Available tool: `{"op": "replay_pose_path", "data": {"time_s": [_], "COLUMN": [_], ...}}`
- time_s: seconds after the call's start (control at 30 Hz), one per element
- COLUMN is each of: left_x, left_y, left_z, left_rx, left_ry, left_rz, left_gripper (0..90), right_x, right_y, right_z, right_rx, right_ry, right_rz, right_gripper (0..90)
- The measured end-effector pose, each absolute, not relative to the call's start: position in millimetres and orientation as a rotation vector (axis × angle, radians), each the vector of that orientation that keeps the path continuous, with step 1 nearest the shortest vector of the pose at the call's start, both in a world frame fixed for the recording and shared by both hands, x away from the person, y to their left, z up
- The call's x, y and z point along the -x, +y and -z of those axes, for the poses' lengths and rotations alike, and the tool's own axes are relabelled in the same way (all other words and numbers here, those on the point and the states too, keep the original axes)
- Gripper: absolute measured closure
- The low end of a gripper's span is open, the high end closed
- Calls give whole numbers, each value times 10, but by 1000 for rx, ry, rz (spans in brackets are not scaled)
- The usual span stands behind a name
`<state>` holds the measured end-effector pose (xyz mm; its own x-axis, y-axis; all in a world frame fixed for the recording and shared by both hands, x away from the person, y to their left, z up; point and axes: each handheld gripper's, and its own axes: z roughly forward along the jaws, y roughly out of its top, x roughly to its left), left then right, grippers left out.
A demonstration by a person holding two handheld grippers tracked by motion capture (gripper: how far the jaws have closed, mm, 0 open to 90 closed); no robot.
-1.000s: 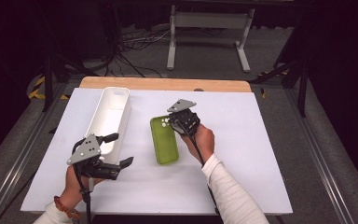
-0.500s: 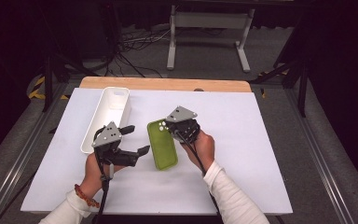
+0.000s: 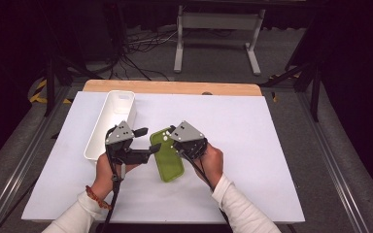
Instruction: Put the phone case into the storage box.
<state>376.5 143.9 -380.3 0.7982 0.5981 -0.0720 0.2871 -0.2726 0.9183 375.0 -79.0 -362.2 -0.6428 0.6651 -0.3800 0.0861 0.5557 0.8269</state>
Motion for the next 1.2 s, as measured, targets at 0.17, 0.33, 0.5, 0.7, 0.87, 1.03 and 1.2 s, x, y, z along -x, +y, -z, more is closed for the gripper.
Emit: {"op": "replay_pose_path", "data": {"time_s": [0.17,0.33,0.5,0.7,0.87,1.03,1.2], "left_x": [-3774,-3775,-3753,-3752,-3719,-3695,-3687], "left_y": [1442,1447,1454,1492,1512,1520,1553], "left_z": [3788,3779,3761,3755,3733,3709,3683], "left_rx": [-1852,-1834,-1828,-1812,-1793,-1797,-1781], "left_ry": [641,642,606,602,596,591,593], "left_rz": [-301,-298,-299,-308,-334,-354,-358], "left_gripper": [464,531,707,764,774,777,777], "right_x": [-3673,-3634,-3587,-3519,-3469,-3431,-3413], "right_y": [-788,-798,-812,-817,-820,-861,-938], "right_z": [3628,3627,3629,3605,3591,3580,3576], "right_rx": [-570,-558,-550,-527,-522,-524,-539], "right_ry": [2034,1993,1957,1938,1935,1951,1980], "right_rz": [-1068,-1086,-1103,-1109,-1122,-1162,-1208], "right_gripper": [850,847,841,830,821,788,749]}}
